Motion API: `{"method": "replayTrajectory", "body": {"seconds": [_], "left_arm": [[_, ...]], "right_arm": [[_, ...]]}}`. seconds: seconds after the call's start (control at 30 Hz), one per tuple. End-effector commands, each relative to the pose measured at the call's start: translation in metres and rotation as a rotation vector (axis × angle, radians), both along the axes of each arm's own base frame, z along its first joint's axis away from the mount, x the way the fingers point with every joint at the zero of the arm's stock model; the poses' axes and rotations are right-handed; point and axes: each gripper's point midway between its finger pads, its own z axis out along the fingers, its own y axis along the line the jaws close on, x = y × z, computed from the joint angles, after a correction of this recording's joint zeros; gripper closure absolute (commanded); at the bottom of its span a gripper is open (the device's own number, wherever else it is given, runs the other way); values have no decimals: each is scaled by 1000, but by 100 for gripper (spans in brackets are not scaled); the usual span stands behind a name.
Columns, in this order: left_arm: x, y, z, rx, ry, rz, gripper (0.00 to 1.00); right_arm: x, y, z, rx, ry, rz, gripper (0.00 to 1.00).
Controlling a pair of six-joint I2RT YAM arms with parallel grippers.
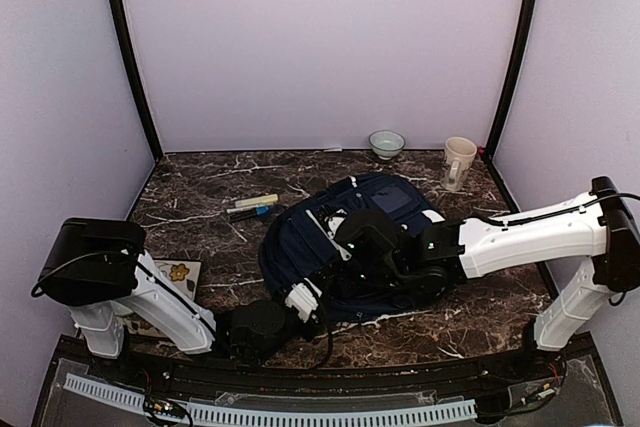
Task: Pack the student bag
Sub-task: Hold the second largest pocket of the student bag, then pick up the second largest pocket of the student bag.
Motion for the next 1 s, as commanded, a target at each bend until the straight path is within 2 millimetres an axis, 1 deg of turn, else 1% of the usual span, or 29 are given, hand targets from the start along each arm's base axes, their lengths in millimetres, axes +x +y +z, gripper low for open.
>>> {"method": "replayTrajectory", "body": {"seconds": [0.0,0.1,0.17,0.3,0.37,0.53,0.6,0.7,0.73,0.77,0.8,0.87,0.9,0.93,0.97], "left_arm": [[-9,-3,2,24,-37,-50,100],[-18,-3,6,13,-39,-86,100],[-20,1,7,13,-34,-78,100],[-20,20,12,-28,1,-52,100],[-21,30,19,-52,15,-51,100],[-22,47,28,-72,22,-35,100],[-23,47,28,-70,25,-45,100],[-35,34,27,-67,38,-144,100],[-37,28,28,-61,32,-167,96],[-39,23,28,-56,26,-181,89],[-40,18,29,-53,17,-197,75],[-41,11,31,-55,-16,-219,55],[-42,7,33,-56,-34,-226,48],[-42,5,33,-53,-49,-229,42],[-40,2,33,-53,-63,-219,39]], "right_arm": [[0,23,45,163,-52,11,100],[2,20,46,161,-60,-2,100],[4,16,46,155,-69,-19,100],[6,8,45,149,-75,-42,100],[7,4,43,147,-73,-50,100],[6,1,40,159,-62,-53,100],[5,1,39,161,-59,-50,100],[5,3,41,165,-60,-47,100],[5,4,42,166,-58,-46,100],[6,4,43,166,-61,-45,100],[6,5,43,165,-62,-43,100],[6,6,45,167,-64,-42,100],[6,7,45,167,-64,-40,100],[6,7,46,165,-63,-40,100],[7,8,47,163,-64,-41,100]]}}
